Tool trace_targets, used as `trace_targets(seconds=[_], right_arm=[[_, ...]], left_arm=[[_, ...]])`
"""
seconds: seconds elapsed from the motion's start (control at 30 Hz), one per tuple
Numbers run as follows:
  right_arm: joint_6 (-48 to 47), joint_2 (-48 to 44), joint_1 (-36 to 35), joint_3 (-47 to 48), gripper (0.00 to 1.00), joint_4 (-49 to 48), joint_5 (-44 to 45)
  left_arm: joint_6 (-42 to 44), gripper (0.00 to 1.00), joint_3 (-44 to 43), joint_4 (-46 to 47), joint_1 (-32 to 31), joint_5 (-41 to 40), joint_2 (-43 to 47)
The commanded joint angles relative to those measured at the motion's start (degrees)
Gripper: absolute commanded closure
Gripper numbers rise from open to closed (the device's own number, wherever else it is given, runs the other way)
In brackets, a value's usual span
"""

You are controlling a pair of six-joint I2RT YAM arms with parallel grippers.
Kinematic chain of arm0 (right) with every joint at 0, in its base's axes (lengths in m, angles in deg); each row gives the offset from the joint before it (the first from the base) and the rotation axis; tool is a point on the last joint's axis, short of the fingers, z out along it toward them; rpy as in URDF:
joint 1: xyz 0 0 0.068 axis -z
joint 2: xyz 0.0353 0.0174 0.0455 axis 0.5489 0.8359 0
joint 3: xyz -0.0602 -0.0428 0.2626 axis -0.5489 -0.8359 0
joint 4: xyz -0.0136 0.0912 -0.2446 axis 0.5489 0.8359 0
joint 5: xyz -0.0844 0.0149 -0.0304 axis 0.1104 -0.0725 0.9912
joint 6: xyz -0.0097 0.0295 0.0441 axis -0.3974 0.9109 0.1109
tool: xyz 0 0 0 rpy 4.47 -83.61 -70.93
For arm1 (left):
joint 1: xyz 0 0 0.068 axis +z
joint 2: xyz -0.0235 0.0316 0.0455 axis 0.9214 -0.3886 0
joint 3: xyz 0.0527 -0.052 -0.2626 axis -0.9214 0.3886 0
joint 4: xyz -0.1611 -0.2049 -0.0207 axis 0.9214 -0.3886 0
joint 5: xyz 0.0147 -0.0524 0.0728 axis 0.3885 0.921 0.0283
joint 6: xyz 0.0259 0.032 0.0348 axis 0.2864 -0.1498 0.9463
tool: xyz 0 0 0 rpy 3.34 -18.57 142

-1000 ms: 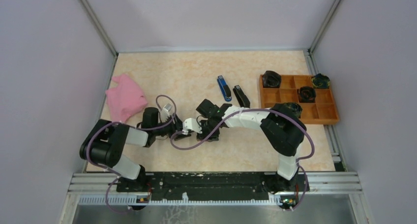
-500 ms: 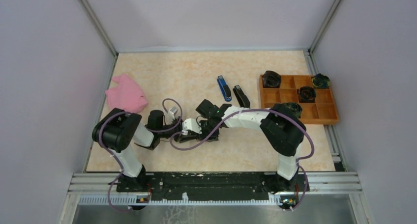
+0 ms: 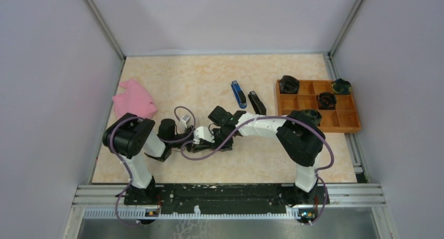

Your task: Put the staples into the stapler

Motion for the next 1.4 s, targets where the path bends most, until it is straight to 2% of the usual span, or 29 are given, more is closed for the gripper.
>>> trace_targets(seconds=[0.0, 0.13, 0.53, 0.87, 1.0, 1.13, 1.23, 1.27, 1.37], right_arm=[[-0.9, 4.0, -1.8, 0.7, 0.55, -0.7, -1.5], [-1.0, 4.3, -2.1, 1.2, 0.55, -1.4, -2.1], [-0.9, 4.9, -2.8, 2.7, 0.54, -4.9, -5.1], [-1.2, 3.8, -1.6, 0.2, 0.55, -3.3, -1.2], [-0.9, 2.6, -0.3, -0.8, 0.55, -3.2, -0.6], [-0.5, 2.5, 0.7, -0.7, 0.55, -2.3, 0.5], [0.4, 2.5, 0.9, -0.2, 0.55, -2.7, 0.6], [1.0, 2.6, 0.9, 0.0, 0.55, -3.2, 0.5], [3.4, 2.8, 0.8, 0.5, 0.55, -5.7, 0.1]], left_arm=[[-2.0, 0.64, 0.8, 5.9, -1.1, 1.1, -1.5], [-2.8, 0.64, 0.9, 7.4, -1.3, 1.0, -2.3], [-5.1, 0.55, 1.7, 12.0, -1.9, 0.7, -4.5], [-4.2, 0.47, 3.9, 10.5, -0.9, 0.0, -1.2], [0.0, 0.44, 3.9, 1.7, 0.8, -1.3, 3.9], [6.1, 0.39, 2.8, -12.9, 2.9, -4.7, 12.2], [12.1, 0.34, -0.4, -30.2, 4.5, -10.3, 20.7], [14.4, 0.32, -2.0, -38.9, 4.7, -13.2, 23.5], [18.2, 0.23, -7.6, -54.7, 5.0, -22.7, 30.1]])
